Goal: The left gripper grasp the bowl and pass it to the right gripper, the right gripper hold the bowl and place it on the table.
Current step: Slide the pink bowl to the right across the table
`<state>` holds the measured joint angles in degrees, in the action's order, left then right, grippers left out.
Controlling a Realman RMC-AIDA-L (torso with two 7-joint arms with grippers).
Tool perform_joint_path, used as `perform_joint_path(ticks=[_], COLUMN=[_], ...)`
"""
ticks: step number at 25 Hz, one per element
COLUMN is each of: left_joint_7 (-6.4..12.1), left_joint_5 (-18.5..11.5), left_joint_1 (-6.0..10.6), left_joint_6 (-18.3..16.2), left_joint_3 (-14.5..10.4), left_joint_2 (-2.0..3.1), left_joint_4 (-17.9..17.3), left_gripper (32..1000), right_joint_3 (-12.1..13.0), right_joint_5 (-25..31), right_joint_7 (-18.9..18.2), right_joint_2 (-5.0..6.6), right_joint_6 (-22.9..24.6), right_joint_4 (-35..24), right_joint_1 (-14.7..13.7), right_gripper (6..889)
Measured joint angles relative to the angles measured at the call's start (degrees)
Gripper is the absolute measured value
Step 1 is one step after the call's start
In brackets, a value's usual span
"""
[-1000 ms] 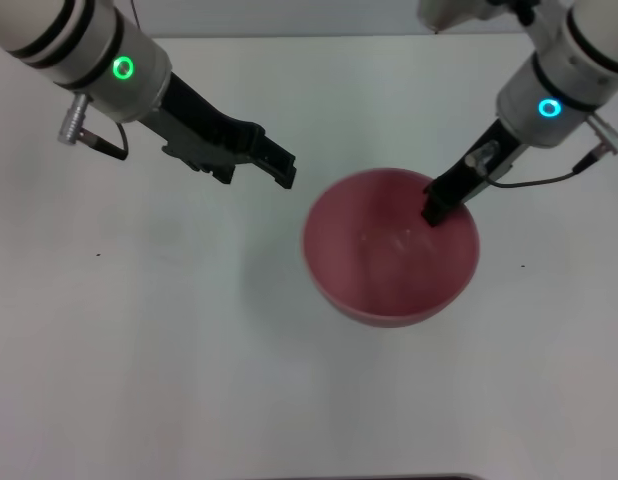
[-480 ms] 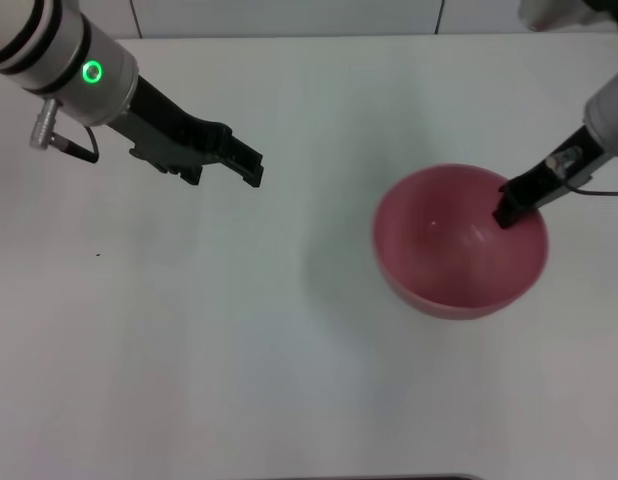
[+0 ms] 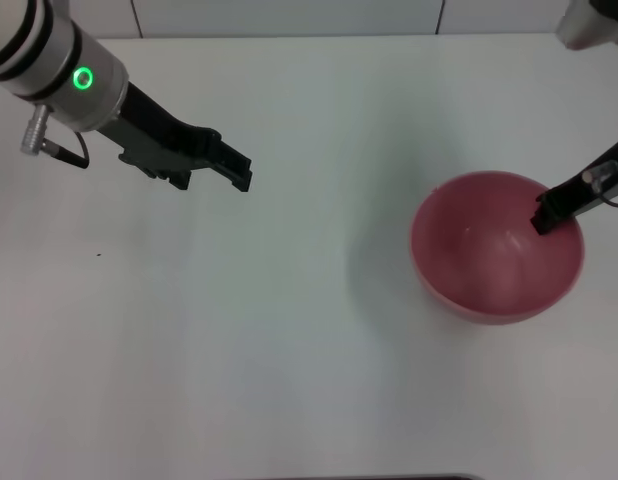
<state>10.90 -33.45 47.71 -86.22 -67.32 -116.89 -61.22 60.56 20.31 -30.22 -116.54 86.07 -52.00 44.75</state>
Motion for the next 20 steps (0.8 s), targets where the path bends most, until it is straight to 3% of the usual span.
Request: perform_joint_path(ticks=[9, 15, 20], left_joint_7=[0.05, 0.19, 0.33], left_joint_5=[0.15, 0.14, 0.14], left_joint_1=[-0.04, -0.07, 0.08], left_joint_6=[0.00, 0.00, 0.00], left_joint_3=[0.09, 0.08, 0.09], left_joint_2=[-0.01, 0.00, -0.05], left_joint_4=[-0.01, 0.00, 0.10], left_gripper=[861, 861, 861], right_joint_3=[-0.01, -0.03, -2.37], right_joint_5=[-0.10, 0.19, 0.40], right_joint_7=[-0.83, -1.27, -2.87], right_joint_2=[1.24, 1.79, 1.87], right_joint_6=[-3.15, -5.97, -7.97], right_joint_4=[0.53, 3.44, 6.44], right_joint_1=[-2.70, -2.92, -2.37], right_gripper=[33, 34, 35])
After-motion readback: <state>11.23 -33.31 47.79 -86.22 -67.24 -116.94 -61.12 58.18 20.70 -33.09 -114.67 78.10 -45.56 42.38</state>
